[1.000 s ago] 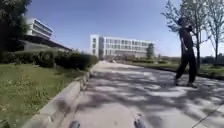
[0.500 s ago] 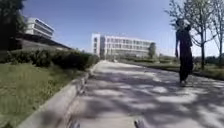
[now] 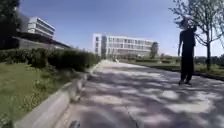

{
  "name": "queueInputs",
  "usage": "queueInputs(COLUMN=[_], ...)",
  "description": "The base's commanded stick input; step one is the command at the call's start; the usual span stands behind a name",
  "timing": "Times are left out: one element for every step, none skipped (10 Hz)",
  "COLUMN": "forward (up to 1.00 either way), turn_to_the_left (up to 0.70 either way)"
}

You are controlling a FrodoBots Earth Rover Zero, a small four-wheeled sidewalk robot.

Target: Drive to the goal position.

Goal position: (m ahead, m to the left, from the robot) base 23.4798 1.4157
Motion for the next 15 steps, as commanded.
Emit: queueInputs(forward=[0.70, 0.70, 0.70, 0.70, 0.70, 0.70, 0.70, 0.70, 0.70, 0.70, 0.70, 0.56, 0.09, 0.00, -0.70], turn_to_the_left=[0.00, 0.00, 0.00, 0.00, 0.00, 0.00, 0.00, 0.00, 0.00, 0.00, 0.00, 0.00, 0.00, 0.00, 0.00])
